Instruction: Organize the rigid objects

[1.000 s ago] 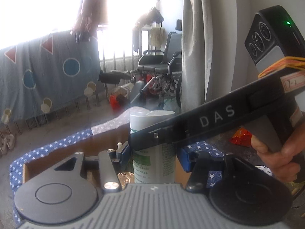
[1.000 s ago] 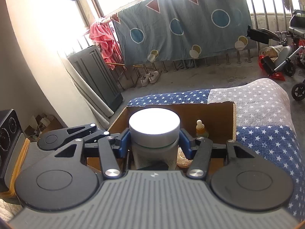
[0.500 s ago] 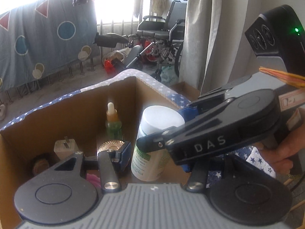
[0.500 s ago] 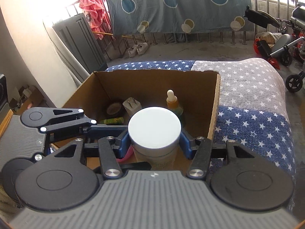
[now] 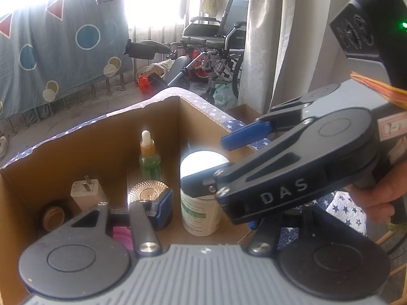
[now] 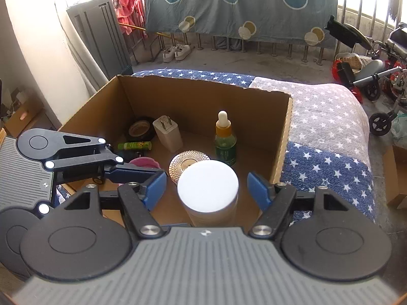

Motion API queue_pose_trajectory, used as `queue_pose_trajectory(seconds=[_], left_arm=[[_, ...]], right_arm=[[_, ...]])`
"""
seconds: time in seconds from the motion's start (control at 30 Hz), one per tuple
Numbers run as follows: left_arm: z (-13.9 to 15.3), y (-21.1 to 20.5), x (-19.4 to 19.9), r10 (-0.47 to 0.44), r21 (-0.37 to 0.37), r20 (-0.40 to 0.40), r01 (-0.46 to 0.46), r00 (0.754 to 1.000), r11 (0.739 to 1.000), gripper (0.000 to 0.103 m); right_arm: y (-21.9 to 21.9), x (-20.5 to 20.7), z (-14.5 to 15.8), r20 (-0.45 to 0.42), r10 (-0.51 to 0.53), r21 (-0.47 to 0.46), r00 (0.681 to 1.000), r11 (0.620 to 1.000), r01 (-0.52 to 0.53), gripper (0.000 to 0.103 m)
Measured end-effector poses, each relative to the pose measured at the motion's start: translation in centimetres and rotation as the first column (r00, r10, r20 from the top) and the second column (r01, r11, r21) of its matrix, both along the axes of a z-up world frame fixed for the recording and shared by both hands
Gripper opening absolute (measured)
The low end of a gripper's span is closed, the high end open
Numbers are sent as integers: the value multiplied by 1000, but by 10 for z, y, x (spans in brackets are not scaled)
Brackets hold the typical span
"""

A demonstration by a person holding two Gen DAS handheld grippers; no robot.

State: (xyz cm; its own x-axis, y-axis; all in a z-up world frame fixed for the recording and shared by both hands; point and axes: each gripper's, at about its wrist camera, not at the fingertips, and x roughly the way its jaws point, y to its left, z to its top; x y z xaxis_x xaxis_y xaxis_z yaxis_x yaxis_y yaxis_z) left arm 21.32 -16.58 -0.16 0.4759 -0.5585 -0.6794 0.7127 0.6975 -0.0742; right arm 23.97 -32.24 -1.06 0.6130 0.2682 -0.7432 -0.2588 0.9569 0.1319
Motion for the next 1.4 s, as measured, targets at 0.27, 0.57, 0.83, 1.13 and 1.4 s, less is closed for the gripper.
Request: queue_pose_trajectory(seconds=[0.27,0.57,0.83,1.13,1.4], left_arm=[[18,14,-8,72,3,-17,-72,997,997,83],[51,45,-30,226,16,42,-227,973,974,96],[63,65,-44,336,45,71,-339,939,940,99],[63,81,-51,381,48,58,-383,923,922,100],[61,87,-52,407,47,59,-410,911,911,103]], right_arm=[[-19,-30,19,56,-88,116,995,990,81,79],[-52,-105,43,140,-333,318,932,907,276,102],[-39,-144,22,117,-463,343,879,849,402,102],[3,-156,21,158,-464,240,872,874,422,102],[19,-154,31,195,-454,168,869,889,427,102]])
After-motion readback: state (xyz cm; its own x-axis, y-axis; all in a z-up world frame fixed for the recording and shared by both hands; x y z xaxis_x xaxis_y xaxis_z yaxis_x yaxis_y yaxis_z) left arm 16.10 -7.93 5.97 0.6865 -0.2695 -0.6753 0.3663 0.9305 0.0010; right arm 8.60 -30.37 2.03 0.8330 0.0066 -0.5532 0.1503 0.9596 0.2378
